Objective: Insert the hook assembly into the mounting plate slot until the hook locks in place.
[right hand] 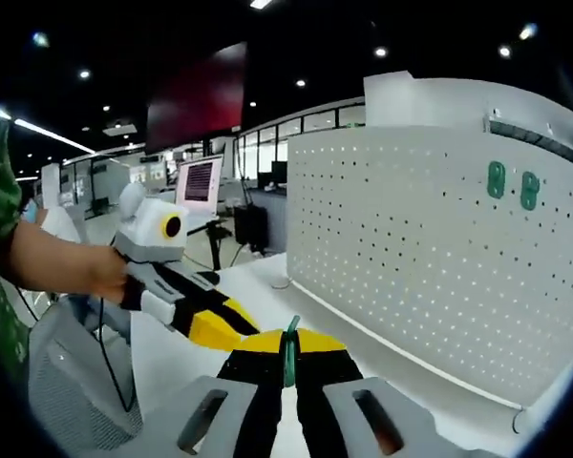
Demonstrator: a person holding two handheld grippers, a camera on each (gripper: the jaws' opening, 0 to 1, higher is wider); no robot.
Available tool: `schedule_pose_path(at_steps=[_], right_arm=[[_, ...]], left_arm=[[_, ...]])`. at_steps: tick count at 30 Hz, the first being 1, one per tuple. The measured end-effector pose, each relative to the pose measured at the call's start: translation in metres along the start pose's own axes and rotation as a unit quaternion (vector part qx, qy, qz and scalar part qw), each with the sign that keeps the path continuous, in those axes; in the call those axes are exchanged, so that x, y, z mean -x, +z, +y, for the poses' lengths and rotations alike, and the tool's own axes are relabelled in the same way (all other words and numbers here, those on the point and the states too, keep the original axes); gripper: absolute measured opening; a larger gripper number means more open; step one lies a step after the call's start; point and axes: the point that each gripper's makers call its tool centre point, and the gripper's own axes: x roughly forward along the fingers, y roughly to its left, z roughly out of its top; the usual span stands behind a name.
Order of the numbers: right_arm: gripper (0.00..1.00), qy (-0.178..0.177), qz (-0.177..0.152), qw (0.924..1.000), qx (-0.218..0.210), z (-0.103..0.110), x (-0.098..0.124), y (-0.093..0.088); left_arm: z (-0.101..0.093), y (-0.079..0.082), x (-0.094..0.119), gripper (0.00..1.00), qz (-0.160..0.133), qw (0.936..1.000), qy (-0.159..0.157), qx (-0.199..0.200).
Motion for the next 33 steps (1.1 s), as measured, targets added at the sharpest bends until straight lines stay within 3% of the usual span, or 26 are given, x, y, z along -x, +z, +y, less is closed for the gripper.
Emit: schedule_pose_path(at_steps=[7, 11, 33], right_arm=[[0.02, 0.005, -0.006, 0.9999, 0.01, 0.007, 0.005, 0.006], [0.02, 0.008, -0.009, 0.9998, 0.013, 0.011, 0.007, 0.008], [0.02, 0.021, -0.017, 0.9992, 0.03, 0.027, 0.016, 0.013]], left_arm=[[-0.012, 0.003, -0.001, 0.13, 0.007, 0.999, -0.033, 0.03], [-0.018, 0.008, -0.002, 0.13, -0.004, 0.9965, -0.054, 0.064], [-0.03, 0.006, -0.008, 0.11, 0.017, 0.9895, -0.081, 0.118]])
